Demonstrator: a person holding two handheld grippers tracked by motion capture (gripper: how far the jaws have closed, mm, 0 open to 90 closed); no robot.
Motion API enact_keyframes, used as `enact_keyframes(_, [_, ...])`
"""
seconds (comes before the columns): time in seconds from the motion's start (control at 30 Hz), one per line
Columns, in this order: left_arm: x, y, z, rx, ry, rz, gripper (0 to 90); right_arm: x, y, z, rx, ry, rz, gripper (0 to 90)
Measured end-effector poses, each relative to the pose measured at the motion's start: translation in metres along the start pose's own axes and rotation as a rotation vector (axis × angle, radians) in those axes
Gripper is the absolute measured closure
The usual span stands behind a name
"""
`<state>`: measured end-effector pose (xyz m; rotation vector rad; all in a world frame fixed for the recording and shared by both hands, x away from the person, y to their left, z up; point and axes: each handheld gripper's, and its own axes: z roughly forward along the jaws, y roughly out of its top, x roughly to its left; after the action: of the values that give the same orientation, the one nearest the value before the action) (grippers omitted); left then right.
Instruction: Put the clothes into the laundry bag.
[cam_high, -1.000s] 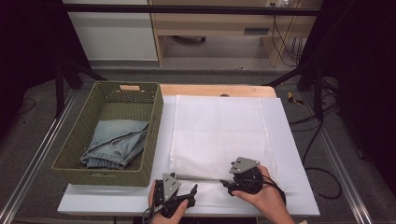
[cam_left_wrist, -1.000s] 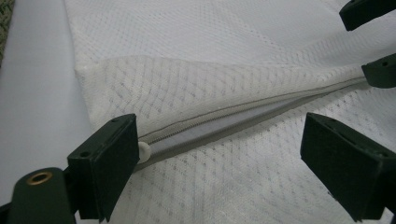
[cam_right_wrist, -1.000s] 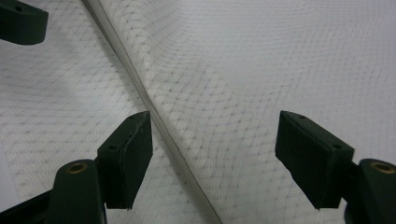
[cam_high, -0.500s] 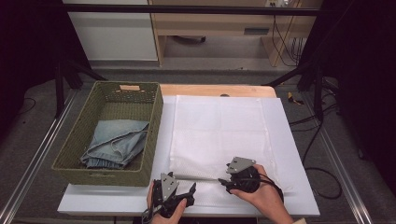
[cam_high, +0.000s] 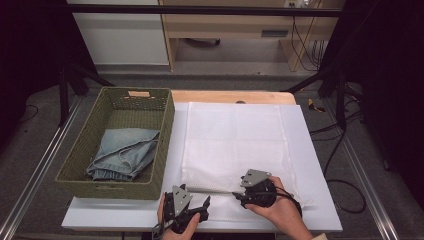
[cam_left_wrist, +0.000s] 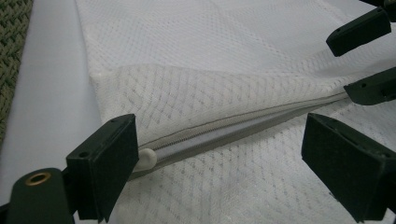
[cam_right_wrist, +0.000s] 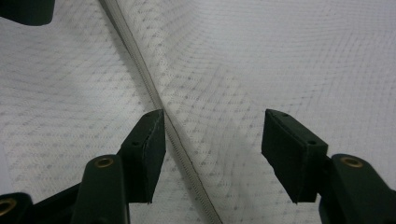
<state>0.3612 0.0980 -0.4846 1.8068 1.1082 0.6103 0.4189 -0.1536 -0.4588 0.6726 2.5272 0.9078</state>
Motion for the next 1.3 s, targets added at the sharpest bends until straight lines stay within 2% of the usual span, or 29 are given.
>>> enact_keyframes(0.33, [-0.001, 0.000, 0.000, -0.003, 0.000, 0.001, 11.1, 0.004, 0.001, 0.009, 0.033, 0.015, -0.028, 44.2])
enact_keyframes(0.53, [-0.001, 0.000, 0.000, 0.003, -0.002, 0.003, 11.2, 0.005, 0.001, 0.013, 0.049, 0.039, -0.040, 64.6])
enact_keyframes(0.67, [-0.001, -0.001, 0.001, 0.007, -0.002, 0.003, 11.3, 0.007, 0.002, 0.013, 0.048, 0.035, -0.048, 78.4])
enact_keyframes(0.8, [-0.001, -0.001, 0.001, 0.007, 0.002, 0.003, 11.5, 0.005, 0.001, 0.013, 0.050, 0.036, -0.044, 86.1])
enact_keyframes(1.13, [-0.001, -0.001, 0.001, 0.014, 0.000, 0.004, 12.4, 0.000, 0.004, 0.006, -0.014, 0.025, -0.020, 87.8])
enact_keyframes(1.3, [-0.001, -0.001, 0.000, 0.017, -0.001, 0.010, 12.6, -0.003, 0.012, -0.003, -0.065, -0.010, -0.026, 89.0])
